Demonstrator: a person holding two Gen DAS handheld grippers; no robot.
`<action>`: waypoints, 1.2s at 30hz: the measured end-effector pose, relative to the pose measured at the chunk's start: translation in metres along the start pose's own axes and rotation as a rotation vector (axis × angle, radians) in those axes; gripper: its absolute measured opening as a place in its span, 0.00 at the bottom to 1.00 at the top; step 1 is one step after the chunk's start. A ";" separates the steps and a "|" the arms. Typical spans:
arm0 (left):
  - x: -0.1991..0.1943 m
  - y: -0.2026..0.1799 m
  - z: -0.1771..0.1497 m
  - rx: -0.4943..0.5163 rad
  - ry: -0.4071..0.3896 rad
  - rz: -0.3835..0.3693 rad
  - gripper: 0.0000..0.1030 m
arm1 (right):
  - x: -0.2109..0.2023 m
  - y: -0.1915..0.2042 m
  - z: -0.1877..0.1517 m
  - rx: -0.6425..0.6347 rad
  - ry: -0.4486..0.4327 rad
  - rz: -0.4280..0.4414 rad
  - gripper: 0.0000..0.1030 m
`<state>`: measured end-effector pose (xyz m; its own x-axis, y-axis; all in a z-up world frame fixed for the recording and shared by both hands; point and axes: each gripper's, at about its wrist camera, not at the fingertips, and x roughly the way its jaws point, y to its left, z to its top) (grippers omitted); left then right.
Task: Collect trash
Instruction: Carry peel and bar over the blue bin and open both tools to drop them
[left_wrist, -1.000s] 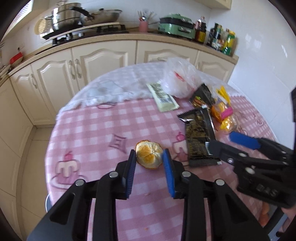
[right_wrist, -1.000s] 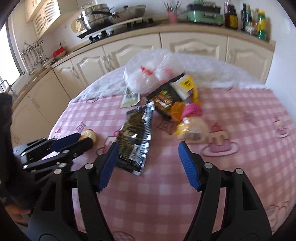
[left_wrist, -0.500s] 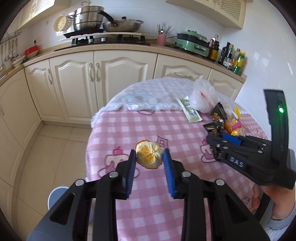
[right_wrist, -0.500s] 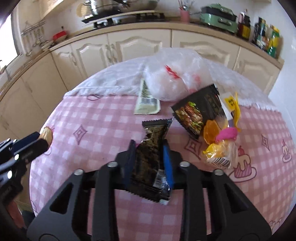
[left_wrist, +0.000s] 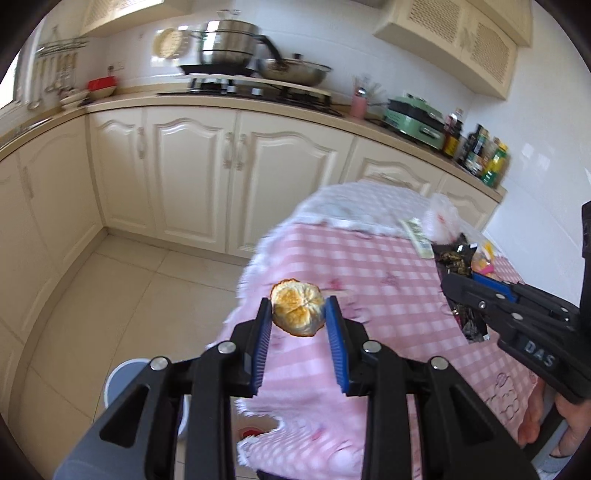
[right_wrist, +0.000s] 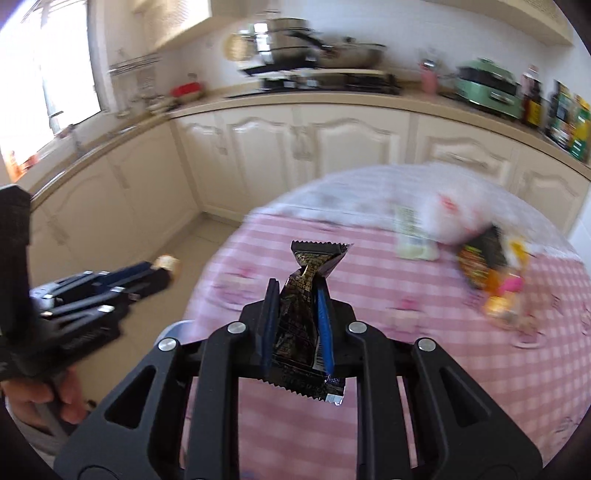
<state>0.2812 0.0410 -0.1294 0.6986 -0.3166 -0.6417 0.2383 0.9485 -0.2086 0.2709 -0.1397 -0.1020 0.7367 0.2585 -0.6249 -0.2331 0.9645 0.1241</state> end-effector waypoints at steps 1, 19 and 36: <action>-0.005 0.013 -0.003 -0.015 -0.003 0.017 0.28 | 0.005 0.014 0.001 -0.014 0.003 0.025 0.19; 0.018 0.242 -0.129 -0.386 0.179 0.231 0.28 | 0.217 0.218 -0.086 -0.140 0.387 0.292 0.19; 0.080 0.329 -0.169 -0.604 0.161 0.175 0.55 | 0.306 0.236 -0.128 -0.098 0.494 0.265 0.20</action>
<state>0.3012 0.3290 -0.3737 0.5719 -0.1968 -0.7963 -0.3234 0.8380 -0.4394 0.3597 0.1601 -0.3623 0.2662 0.4119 -0.8715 -0.4447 0.8546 0.2681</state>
